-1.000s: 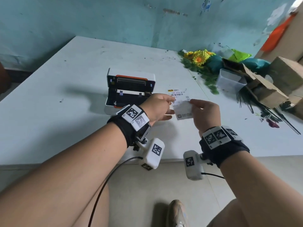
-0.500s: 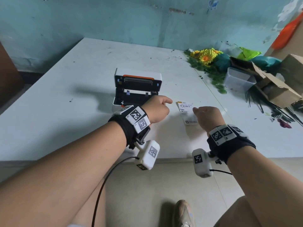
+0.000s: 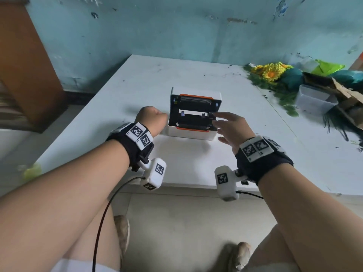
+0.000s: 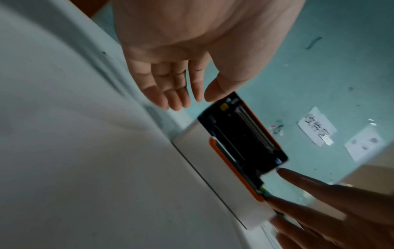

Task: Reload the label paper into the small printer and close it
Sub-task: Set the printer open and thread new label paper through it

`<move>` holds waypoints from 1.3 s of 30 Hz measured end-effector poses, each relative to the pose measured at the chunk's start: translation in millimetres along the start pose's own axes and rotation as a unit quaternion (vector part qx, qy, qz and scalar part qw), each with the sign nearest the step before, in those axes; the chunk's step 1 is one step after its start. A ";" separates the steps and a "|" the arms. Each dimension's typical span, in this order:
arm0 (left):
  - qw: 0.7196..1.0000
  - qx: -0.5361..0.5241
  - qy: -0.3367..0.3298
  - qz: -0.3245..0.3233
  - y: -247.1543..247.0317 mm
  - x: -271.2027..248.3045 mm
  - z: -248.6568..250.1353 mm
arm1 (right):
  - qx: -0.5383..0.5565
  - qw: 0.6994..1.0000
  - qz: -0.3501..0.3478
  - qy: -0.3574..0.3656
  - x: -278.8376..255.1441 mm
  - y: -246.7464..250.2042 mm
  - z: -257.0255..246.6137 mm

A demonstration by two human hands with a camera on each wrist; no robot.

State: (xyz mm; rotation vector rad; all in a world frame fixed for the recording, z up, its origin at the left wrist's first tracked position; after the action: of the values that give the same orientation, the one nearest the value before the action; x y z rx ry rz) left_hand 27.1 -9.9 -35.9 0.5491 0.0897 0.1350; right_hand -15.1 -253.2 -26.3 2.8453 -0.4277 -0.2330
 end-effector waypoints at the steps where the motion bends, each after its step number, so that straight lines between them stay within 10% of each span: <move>1: 1.000 -0.008 0.028 -0.011 2.4 3.5 -4.2 | -0.003 1.000 -0.013 -0.014 -0.4 -6.3 -2.2; 7: 0.975 -0.154 0.125 -0.102 -2.1 18.4 -11.5 | -0.031 0.995 -0.055 -0.073 -0.6 -28.4 -8.0; 12: 0.982 -0.120 0.107 -0.098 -14.8 22.1 1.9 | -0.048 0.995 -0.059 -0.059 10.0 -35.2 0.4; 16: 0.970 -0.065 0.099 -0.213 -37.6 7.9 9.8 | -0.030 0.999 -0.001 -0.036 18.4 -13.8 0.6; 21: 0.996 -0.019 0.025 -0.085 -42.2 16.2 23.7 | -0.062 0.996 0.022 -0.064 15.3 -9.6 8.3; 28: 0.983 -0.067 -0.003 -0.168 -71.4 4.2 36.4 | -0.118 0.992 -0.015 -0.034 10.3 -16.1 17.0; 35: 0.939 -0.201 0.070 -0.271 -84.2 1.8 47.1 | -0.100 0.972 0.175 -0.123 15.9 15.8 11.1; 39: 0.929 -0.200 0.067 -0.305 -86.3 4.2 48.7 | -0.030 0.997 0.045 -0.052 -12.7 -8.1 -2.2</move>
State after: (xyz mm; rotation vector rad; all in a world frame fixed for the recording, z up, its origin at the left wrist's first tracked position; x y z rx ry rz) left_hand 46.1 -107.2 -40.1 0.0845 0.3543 -0.4129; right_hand -24.5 -241.2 -24.9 2.7559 -0.5591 -0.3725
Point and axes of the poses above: each hand's wrist, its own x-axis towards the middle knuckle, its own y-axis out of the back of the hand, z = x × y, the point moved 2 cm from there along x, towards the middle knuckle, and after that the axes turned 6 degrees about x, right-handed, at the moved point
